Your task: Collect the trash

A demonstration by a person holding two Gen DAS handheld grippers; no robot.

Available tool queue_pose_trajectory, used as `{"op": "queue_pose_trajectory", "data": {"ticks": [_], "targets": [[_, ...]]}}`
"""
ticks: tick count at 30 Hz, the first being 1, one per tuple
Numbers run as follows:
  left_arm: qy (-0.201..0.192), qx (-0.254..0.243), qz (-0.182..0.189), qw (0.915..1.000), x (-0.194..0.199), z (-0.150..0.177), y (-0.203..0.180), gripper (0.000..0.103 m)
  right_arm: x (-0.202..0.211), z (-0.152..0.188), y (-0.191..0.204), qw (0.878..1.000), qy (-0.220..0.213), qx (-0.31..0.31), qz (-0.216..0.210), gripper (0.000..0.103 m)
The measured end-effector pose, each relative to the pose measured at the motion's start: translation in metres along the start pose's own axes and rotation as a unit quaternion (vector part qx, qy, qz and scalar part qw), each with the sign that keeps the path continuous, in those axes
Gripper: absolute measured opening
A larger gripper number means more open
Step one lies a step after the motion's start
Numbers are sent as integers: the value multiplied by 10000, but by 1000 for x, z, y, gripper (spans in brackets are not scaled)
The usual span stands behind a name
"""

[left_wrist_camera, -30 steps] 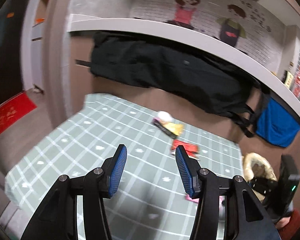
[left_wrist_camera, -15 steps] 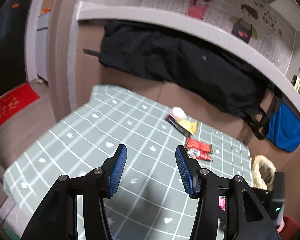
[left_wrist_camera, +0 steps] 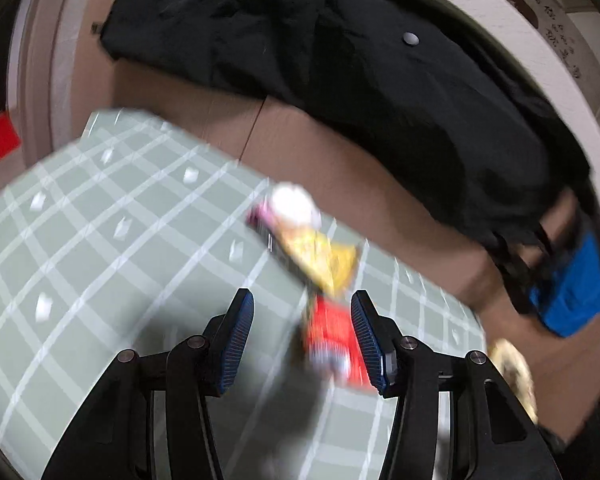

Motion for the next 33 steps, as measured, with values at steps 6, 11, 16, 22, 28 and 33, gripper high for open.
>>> {"op": "queue_pose_trajectory", "data": {"ticks": [6, 11, 16, 22, 28, 33], "targets": [[-38, -502, -495, 9975, -71, -54, -16, 52, -6, 3, -21, 9996, 14, -260, 50, 49], [380, -291, -911, 9947, -114, -59, -3, 52, -8, 6, -32, 9991, 13, -428, 27, 49], [478, -175, -828, 9953, -113, -47, 5, 32, -13, 8, -39, 9984, 57, -565, -2, 49], [493, 84, -657, 9966, -68, -20, 11, 26, -13, 0, -33, 9980, -50, -619, -69, 49], [249, -61, -394, 9989, 4, 0, 0, 26, 0, -13, -14, 9988, -215, -420, -102, 49], [43, -191, -210, 9996, 53, 16, -15, 27, 16, -27, 0, 9990, -371, -246, -106, 49]]}}
Point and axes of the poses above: each gripper's, at about its wrist camera, not at the fingertips, and x roughly against the way its jaws point, y to its left, z to its underside, the point moved 3 cm from there along -x, roughly the way its jaws point
